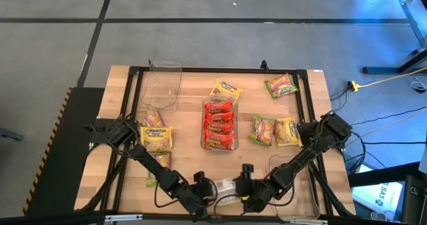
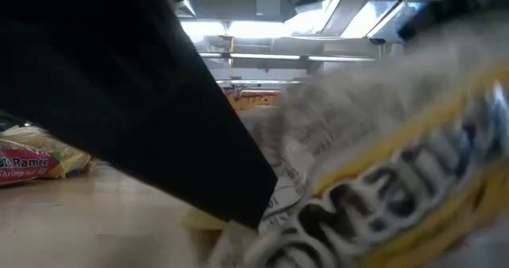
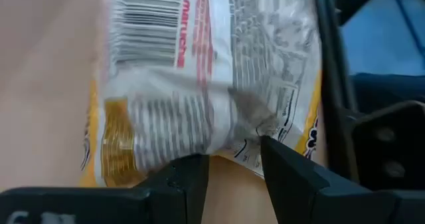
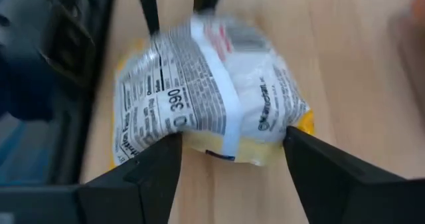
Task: Sort Maruchan noodles
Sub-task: Put the bottom yellow noodle pack into the bottom transparent bin
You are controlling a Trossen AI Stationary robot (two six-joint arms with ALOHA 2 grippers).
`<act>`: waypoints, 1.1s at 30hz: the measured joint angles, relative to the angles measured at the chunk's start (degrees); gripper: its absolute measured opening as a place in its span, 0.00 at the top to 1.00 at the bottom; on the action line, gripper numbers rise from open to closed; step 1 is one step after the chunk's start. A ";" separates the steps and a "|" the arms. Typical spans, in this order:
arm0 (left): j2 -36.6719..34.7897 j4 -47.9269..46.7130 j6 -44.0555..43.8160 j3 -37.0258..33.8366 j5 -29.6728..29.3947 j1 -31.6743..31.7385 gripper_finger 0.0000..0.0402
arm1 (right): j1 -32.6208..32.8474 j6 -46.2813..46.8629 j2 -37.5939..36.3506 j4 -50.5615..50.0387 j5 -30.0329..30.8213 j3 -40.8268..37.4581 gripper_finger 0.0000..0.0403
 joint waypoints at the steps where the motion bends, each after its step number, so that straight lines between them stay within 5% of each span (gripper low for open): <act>1: 0.00 0.23 -0.02 0.02 0.29 -0.04 0.68 | -0.30 0.15 -0.08 -1.02 0.17 1.51 0.39; 12: -0.13 -0.58 -0.92 1.03 -1.14 0.55 0.68 | -5.47 -7.38 0.04 0.34 8.85 8.69 0.39; 21: -2.28 -14.67 -17.51 1.14 14.40 -1.48 0.68 | -7.50 -5.69 0.22 -5.72 6.07 8.58 0.39; 33: -9.81 -17.78 -14.53 0.90 4.25 -5.53 0.68 | -7.45 -7.46 0.98 5.83 18.98 8.53 0.39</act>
